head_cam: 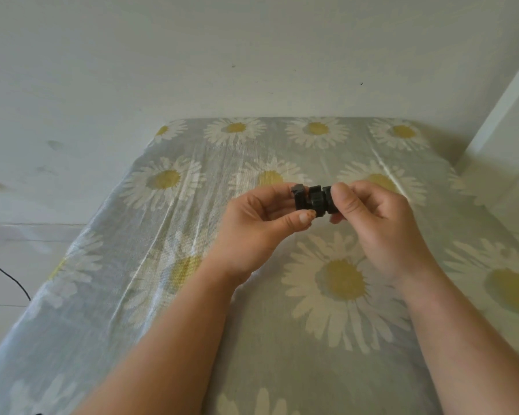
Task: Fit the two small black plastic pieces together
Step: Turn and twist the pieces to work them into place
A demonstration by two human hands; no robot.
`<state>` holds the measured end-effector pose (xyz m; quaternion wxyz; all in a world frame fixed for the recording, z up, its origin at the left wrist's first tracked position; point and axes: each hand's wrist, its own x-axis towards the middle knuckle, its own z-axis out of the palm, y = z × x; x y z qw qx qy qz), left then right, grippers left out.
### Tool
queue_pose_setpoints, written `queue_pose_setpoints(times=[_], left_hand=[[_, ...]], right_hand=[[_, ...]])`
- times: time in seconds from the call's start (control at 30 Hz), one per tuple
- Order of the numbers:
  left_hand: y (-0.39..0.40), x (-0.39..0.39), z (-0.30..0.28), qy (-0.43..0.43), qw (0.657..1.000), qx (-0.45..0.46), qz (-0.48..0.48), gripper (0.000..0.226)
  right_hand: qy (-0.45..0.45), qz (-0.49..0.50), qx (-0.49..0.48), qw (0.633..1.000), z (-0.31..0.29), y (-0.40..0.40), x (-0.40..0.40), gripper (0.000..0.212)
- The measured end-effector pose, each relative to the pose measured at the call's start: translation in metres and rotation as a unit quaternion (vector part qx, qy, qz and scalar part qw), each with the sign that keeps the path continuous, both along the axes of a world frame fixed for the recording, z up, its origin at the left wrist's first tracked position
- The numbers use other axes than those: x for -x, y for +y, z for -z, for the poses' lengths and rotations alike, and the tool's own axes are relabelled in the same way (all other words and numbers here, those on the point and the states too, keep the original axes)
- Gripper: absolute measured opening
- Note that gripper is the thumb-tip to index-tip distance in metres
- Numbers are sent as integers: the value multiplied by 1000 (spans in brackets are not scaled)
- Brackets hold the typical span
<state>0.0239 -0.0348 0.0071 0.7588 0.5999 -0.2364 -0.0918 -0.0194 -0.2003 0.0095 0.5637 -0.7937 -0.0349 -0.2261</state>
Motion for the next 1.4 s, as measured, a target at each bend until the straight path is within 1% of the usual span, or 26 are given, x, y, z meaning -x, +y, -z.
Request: queue_pose_setpoints(times=[0.07, 0.2, 0.23, 0.33, 0.37, 0.47, 0.67, 0.8, 0.97, 1.13, 1.33, 1.4], left_hand=[[-1, 0, 0, 5, 1000, 2, 3, 34], [0, -3, 2, 39, 999, 17, 13, 34], [0, -4, 3, 55, 998, 26, 19, 34], [2, -7, 4, 94, 993, 58, 36, 32], [3, -8, 4, 103, 991, 69, 41, 31], [4, -9, 3, 119, 988, 77, 57, 34], [2, -8, 3, 126, 988, 69, 62, 40], [1, -8, 4, 119, 991, 50, 33, 34], [1, -7, 4, 103, 994, 33, 1, 35], [0, -4, 3, 77, 997, 13, -19, 41], [-1, 1, 0, 20, 999, -17, -45, 33], [-1, 2, -1, 1, 998, -27, -52, 31]], right_hand=[[13, 13, 1, 1000, 0, -1, -1, 49], [19, 21, 19, 999, 0, 0, 0, 53], [12, 22, 20, 1000, 0, 1, 0, 51], [-41, 6, 10, 999, -3, 1, -1, 21], [-52, -10, 7, 999, -4, 1, -2, 21], [-70, -34, 26, 997, -2, 0, -3, 34], [-79, -20, 27, 996, -2, -1, -6, 33], [-77, -31, 33, 996, -1, 1, -6, 33], [-61, -25, 30, 997, -1, 0, -5, 31], [-34, -22, 1, 999, -1, -1, -2, 21], [-4, -19, -34, 999, 0, -2, -3, 6], [7, -27, -40, 999, 0, -4, -3, 8]])
